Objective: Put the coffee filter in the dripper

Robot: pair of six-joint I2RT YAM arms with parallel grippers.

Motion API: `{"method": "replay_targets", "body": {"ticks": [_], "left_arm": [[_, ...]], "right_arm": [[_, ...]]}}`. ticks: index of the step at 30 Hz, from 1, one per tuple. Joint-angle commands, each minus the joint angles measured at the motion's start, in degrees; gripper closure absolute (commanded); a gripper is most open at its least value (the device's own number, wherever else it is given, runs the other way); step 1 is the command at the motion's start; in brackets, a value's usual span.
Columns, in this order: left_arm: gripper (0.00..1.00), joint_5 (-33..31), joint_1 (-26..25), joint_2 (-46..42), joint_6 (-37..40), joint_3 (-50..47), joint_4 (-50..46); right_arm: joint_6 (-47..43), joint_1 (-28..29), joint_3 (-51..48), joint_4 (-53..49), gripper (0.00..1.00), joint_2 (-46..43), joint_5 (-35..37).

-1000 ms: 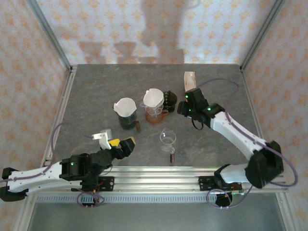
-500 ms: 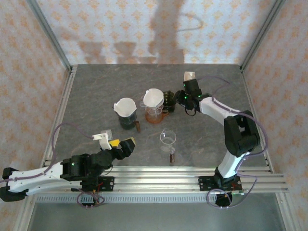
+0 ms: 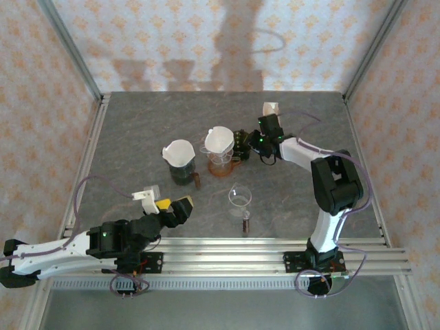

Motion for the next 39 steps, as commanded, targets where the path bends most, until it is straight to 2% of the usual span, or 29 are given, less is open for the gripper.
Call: {"method": "replay_targets", "body": {"ticks": [1, 8, 12, 15, 18, 26, 32, 36, 39], "left_arm": [[0.00, -3.20, -0.40, -0.07, -1.24, -0.66, 0.38], [0.00, -3.23, -0.40, 0.02, -1.60, -0.86, 0.29], [0.00, -3.09, -0.39, 0.17, -1.85, -1.06, 0.70], [0.00, -2.90, -0.40, 0.28, -1.79, -0.97, 0.67], [0.00, -2.84, -0.44, 0.33, -1.69, -0.88, 0.54], [0.00, -2.59, -0.40, 0.05, -1.69, -0.66, 0.19], [0.00, -2.38, -0.39, -0.15, -1.95, -0.44, -0.17], [0.00, -2.07, -0.39, -0.32, -1.82, -0.45, 0.00], [0.00, -2.01, -0.31, -0.76, -1.70, -0.48, -0.15]], "right_arm": [[-0.11, -0.08, 1.78, 0.60, 0.75, 0.78, 0.74], [0.60, -0.13, 2.54, 1.18, 0.89, 1.20, 0.84], [1.20, -0.13, 3.09, 0.26, 0.96, 0.65, 3.49], [1.33, -0.12, 2.95, -0.39, 1.00, -0.52, 5.19], [0.90, -0.20, 1.93, -1.18, 1.00, -2.75, 7.00], [-0.43, -0.68, -4.53, -4.82, 1.00, -13.76, 12.18], [-1.34, -0.68, -10.71, -10.17, 1.00, -25.17, 12.92], [-2.62, -0.75, -14.15, -14.54, 1.00, -33.48, 11.12], [-4.66, -0.61, -15.24, -18.72, 1.00, -39.55, 6.41]]}}
